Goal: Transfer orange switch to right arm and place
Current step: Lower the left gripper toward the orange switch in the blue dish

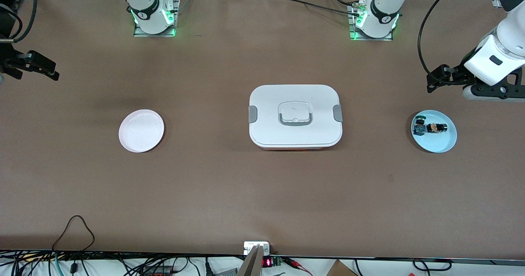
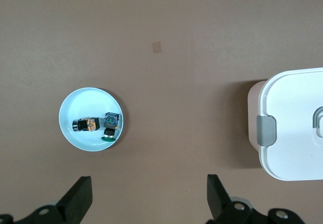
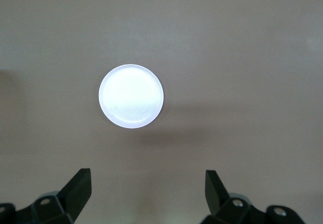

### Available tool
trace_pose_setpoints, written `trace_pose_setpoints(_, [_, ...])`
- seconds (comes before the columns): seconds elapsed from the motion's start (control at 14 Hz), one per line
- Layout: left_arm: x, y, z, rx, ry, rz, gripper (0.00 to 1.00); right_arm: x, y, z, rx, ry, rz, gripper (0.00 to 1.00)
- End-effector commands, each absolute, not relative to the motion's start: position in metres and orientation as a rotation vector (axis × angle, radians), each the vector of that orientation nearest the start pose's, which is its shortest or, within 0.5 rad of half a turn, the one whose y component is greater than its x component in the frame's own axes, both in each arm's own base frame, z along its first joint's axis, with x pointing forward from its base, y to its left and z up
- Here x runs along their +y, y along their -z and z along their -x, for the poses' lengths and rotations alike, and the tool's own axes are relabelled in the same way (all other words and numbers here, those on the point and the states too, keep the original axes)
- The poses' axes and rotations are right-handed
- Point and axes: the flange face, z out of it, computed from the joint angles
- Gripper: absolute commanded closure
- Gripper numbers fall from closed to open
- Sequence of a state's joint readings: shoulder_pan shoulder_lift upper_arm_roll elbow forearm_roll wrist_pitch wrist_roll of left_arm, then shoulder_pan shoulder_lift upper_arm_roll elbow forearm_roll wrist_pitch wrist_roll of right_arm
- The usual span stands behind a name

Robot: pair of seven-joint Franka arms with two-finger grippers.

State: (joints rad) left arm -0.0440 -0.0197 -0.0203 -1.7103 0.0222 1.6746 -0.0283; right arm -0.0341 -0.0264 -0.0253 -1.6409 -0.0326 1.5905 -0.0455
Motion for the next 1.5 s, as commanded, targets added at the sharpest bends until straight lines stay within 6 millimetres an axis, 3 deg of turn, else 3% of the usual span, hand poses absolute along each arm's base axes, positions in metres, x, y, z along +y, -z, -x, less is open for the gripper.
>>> trace_pose_setpoints(0.0, [-0.034, -0.581, -0.548, 0.044, -0.019, 3.139, 0.00, -0.032, -0.614, -0.544, 0.000, -0.043, 3.159, 0.00])
trace_pose_setpoints(0.29, [-0.033, -0.580, -0.548, 0.032, -0.024, 3.139, 0.00, -0.026, -0.614, -0.544, -0.020, -0.047, 3.159, 0.00])
trace_pose_setpoints(0.57, [-0.015, -0.555, -0.556, -0.043, -0.113, 3.136, 0.00, -0.026, -0.613, -0.544, -0.015, -0.050, 3.159, 0.00])
trace_pose_setpoints(0.64, [0.003, -0.541, -0.561, -0.083, -0.153, 3.133, 0.00, -0.026, -0.613, -0.544, -0.015, -0.050, 3.159, 0.00])
trace_pose_setpoints(0.71, [0.016, -0.505, -0.575, -0.121, -0.258, 3.122, 0.00, -0.026, -0.613, -0.544, -0.013, -0.050, 3.159, 0.00])
trace_pose_setpoints(0.79, [0.035, -0.483, -0.584, -0.153, -0.349, 3.103, 0.00, -0.027, -0.612, -0.544, -0.013, -0.055, 3.159, 0.00])
trace_pose_setpoints(0.86, [0.054, -0.473, -0.590, -0.177, -0.397, 3.088, 0.00, -0.027, -0.612, -0.544, -0.013, -0.052, 3.159, 0.00])
trace_pose_setpoints(1.14, [0.092, -0.412, -0.606, -0.110, -0.524, 2.944, 0.00, -0.026, -0.612, -0.544, -0.010, -0.059, 3.159, 0.00])
trace_pose_setpoints(1.43, [0.157, -0.363, -0.618, -0.093, -0.405, 2.986, 0.00, -0.018, -0.612, -0.544, -0.023, -0.060, 3.170, 0.00])
